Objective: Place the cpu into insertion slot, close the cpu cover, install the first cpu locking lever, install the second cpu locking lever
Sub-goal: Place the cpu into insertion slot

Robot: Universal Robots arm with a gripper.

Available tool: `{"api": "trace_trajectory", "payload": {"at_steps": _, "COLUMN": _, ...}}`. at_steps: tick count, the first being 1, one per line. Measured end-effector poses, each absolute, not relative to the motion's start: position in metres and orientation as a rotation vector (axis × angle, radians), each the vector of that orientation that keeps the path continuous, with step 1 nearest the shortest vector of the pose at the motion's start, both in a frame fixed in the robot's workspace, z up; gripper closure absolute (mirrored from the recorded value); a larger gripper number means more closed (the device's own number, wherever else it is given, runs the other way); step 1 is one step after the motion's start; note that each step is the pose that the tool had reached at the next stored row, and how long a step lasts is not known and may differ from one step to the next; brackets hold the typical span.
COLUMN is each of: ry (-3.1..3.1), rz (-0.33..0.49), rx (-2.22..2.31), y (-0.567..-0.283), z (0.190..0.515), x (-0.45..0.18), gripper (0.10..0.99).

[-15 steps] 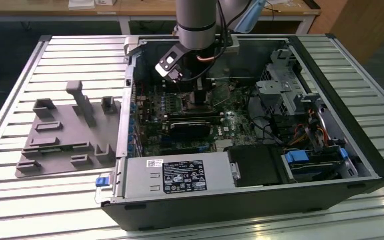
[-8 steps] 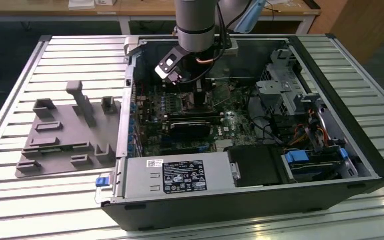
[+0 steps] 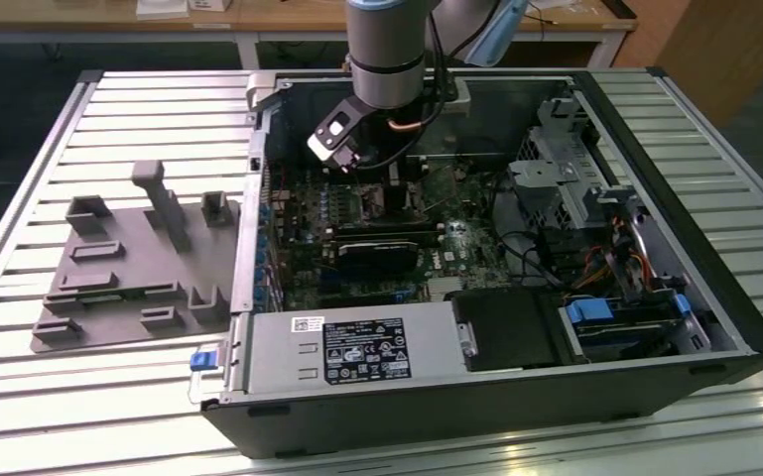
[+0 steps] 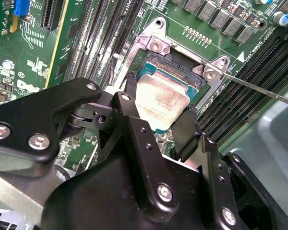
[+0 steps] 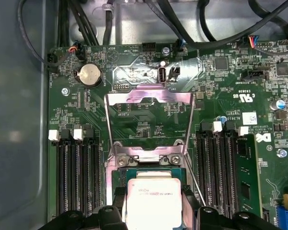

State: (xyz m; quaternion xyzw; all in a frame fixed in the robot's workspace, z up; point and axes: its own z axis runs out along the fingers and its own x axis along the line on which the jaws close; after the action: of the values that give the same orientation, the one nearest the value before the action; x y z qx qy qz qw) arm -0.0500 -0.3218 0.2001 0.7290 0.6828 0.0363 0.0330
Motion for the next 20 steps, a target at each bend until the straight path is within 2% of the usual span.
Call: {"api": "trace_trajectory", "payload": {"at_steps": 20, "ry": 2.108, "rz": 0.112, "rx": 2.237, "y": -0.3197, "z": 0.1937, "x": -0.0531, "gripper": 0.549}}
